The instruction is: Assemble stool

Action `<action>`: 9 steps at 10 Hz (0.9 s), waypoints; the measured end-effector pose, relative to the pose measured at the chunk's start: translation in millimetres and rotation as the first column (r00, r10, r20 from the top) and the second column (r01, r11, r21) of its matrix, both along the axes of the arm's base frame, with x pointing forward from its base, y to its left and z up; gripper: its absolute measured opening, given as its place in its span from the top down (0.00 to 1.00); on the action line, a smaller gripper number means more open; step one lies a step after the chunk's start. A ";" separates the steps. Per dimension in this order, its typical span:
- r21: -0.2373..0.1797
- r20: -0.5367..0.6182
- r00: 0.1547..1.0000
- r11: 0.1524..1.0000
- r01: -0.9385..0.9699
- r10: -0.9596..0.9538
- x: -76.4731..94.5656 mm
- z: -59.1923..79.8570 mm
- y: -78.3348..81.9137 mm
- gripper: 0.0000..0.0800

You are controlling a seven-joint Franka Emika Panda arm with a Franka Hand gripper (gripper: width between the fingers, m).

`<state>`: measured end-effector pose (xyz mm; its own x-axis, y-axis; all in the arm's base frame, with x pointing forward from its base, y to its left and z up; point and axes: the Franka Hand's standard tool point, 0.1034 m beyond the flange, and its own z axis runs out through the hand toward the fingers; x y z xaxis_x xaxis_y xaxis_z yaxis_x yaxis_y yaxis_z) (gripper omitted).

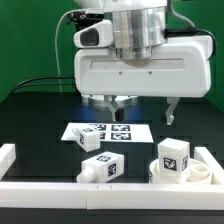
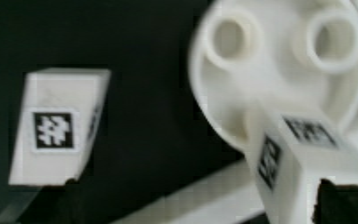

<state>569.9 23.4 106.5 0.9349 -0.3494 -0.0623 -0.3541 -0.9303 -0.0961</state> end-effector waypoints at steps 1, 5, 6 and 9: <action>0.001 0.008 0.998 0.998 -0.068 0.068 0.4 -0.4 -1.0 0.19; -0.009 0.037 0.911 0.912 -0.410 0.410 -17.1 -13.8 -19.8 0.19; -0.003 0.025 0.887 0.887 -0.462 0.462 -31.4 -16.8 -31.8 0.19; -0.002 0.030 0.841 0.841 -0.541 0.541 -42.7 -19.7 -39.1 0.19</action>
Offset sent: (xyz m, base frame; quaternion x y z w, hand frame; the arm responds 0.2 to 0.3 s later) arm 0.0000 0.0000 0.0000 0.0000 0.0000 -0.1296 0.9916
